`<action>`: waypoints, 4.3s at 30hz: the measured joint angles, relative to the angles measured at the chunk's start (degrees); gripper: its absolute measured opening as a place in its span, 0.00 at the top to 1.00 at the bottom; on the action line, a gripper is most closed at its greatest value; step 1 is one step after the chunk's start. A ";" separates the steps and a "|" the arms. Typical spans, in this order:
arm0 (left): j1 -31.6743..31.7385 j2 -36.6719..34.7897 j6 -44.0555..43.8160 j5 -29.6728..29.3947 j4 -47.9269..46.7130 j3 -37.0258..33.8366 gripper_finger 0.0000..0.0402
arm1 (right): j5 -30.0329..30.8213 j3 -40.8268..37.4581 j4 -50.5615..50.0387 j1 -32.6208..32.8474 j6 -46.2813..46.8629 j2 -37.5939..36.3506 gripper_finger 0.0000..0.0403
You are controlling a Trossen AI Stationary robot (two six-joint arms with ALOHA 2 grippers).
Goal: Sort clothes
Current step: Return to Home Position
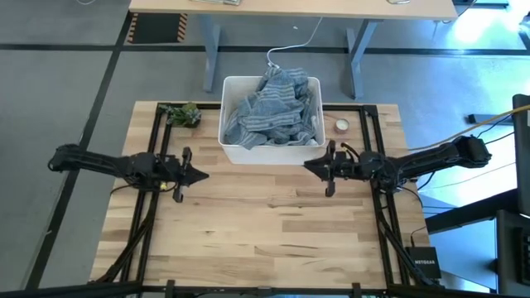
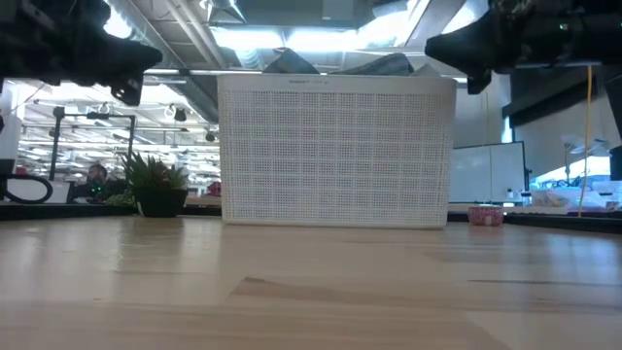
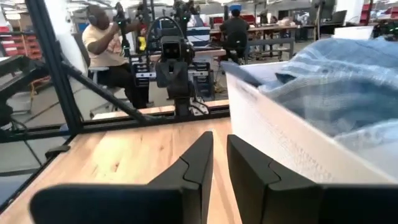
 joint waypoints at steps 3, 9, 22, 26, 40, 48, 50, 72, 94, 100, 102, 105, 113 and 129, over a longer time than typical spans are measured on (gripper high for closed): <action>0.00 -2.55 0.26 0.61 3.48 -2.38 1.00 | -0.47 -1.19 0.86 -0.15 -0.63 0.01 0.84; 0.02 -7.07 2.32 -0.60 1.49 -2.47 1.00 | 0.49 -5.63 3.48 -0.15 1.40 -2.37 0.84; 0.07 -15.55 2.96 -1.12 -4.53 -4.07 1.00 | 2.07 -14.36 0.70 -0.18 2.69 -22.44 0.84; 1.12 -16.20 2.81 -1.86 -6.23 -4.07 0.99 | 2.08 -14.36 -7.67 -0.26 0.90 -29.89 0.84; 3.99 -16.19 0.44 4.10 -8.93 -4.07 0.99 | -2.86 -14.21 -34.00 -0.22 5.31 -51.16 0.84; 6.56 -16.21 0.27 4.13 -9.34 -4.07 0.99 | -0.91 -14.32 -34.72 -0.16 2.17 -50.24 0.84; 7.20 -16.21 0.38 4.13 -9.42 -4.07 0.99 | -1.00 -14.32 -34.77 -0.15 2.38 -50.24 0.84; 8.63 -16.10 6.13 -0.66 -9.43 -4.07 0.99 | -1.26 -14.32 -34.68 -0.15 2.52 -50.38 0.84; 8.63 -16.10 6.09 -0.70 -9.41 -4.07 0.99 | -1.23 -14.32 -34.66 -0.15 2.52 -50.38 0.84; 8.63 -16.10 6.09 -0.70 -9.41 -4.07 0.99 | -1.21 -14.32 -34.67 -0.15 2.51 -50.38 0.84; 8.63 -16.10 6.09 -0.70 -9.41 -4.07 0.99 | -1.21 -14.32 -34.65 -0.15 2.52 -50.38 0.84; 8.63 -16.10 6.09 -0.70 -9.41 -4.07 0.99 | -1.21 -14.32 -34.66 -0.15 2.52 -50.38 0.84; 8.63 -16.09 6.09 -0.70 -9.41 -4.07 0.99 | -1.21 -14.32 -34.65 -0.15 2.52 -50.38 0.84; 8.63 -16.08 6.09 -0.70 -9.41 -4.07 0.99 | -1.21 -14.32 -34.66 -0.14 2.52 -50.38 0.84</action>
